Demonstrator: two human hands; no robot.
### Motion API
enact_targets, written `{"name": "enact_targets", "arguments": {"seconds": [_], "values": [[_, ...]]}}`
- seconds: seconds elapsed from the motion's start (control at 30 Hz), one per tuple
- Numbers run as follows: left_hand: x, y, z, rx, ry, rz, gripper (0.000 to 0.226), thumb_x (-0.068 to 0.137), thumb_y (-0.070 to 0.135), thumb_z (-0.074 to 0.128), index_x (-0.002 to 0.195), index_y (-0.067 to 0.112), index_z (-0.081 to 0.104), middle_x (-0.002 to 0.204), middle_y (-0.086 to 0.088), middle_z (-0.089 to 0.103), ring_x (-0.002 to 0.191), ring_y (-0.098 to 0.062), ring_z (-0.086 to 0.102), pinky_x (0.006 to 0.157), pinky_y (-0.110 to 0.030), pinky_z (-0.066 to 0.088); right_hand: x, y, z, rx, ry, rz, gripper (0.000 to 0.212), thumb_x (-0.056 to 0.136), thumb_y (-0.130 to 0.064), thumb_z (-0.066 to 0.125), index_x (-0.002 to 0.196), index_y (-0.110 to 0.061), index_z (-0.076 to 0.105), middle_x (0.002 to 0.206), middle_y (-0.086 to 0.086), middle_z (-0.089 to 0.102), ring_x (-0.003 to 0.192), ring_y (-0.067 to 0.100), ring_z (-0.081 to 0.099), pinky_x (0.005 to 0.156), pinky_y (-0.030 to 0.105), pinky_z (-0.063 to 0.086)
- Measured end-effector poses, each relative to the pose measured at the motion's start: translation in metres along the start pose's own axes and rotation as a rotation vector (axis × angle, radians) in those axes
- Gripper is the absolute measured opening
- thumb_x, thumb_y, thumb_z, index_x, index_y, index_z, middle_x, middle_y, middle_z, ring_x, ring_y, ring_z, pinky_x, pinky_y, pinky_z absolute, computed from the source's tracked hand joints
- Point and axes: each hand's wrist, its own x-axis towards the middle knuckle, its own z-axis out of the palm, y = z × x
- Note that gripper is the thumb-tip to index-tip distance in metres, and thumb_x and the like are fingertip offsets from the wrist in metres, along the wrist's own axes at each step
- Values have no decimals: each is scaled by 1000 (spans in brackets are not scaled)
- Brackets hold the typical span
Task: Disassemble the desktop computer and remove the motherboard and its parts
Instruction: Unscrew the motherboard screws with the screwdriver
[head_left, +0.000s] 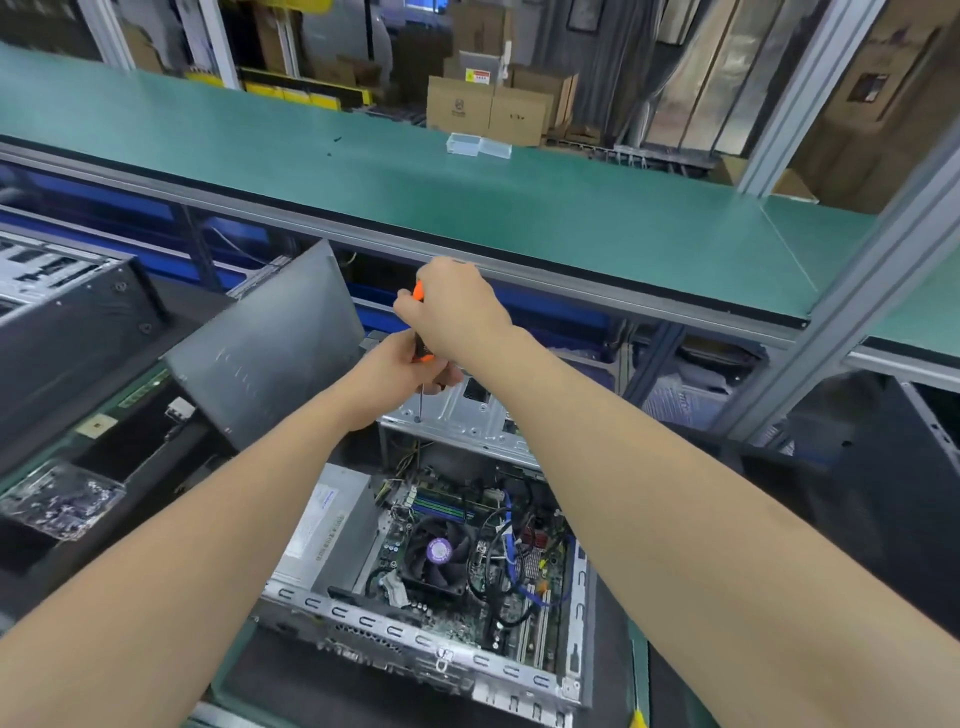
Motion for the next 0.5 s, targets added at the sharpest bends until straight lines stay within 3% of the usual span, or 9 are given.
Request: {"name": "enact_targets", "arguments": {"seconds": [0.07,0.13,0.27,0.4,0.5], "values": [[-4,0,-11,-32,54,0,31,90,26,64,119,18,65,108,-3,75,107,-25,70,93,-39,58,6,-10,6,18,-8,-2,38,96,-33,57,68,-19,36,75,3,44,70,29,48,55,32,34],[-8,-3,-18,-71,155,8,33,92,25,63,124,21,61,114,-5,73,110,-25,69,94,-44,58,13,-22,13,37,-21,-8,36,96,-34,58,69,-20,38,77,4,49,71,30,51,56,32,36],[-17,-10,-32,61,418,-80,8,102,26,51,101,30,58,98,-10,70,83,-24,60,76,-42,52,26,-50,27,50,-62,-11,33,97,-34,58,72,-20,41,82,5,53,77,31,55,62,35,43],[-26,-2,-53,56,300,-168,15,95,37,57,103,27,65,99,-1,73,101,-29,70,92,-51,60,34,-66,34,31,-54,-8,23,97,-30,59,82,-16,48,83,4,51,81,33,55,65,36,44],[-28,0,-61,115,275,-174,12,89,42,58,89,31,63,83,11,73,85,-20,69,72,-37,60,35,-66,35,25,-41,8,30,96,-30,58,75,-17,43,81,5,49,78,33,51,61,34,39]]}}
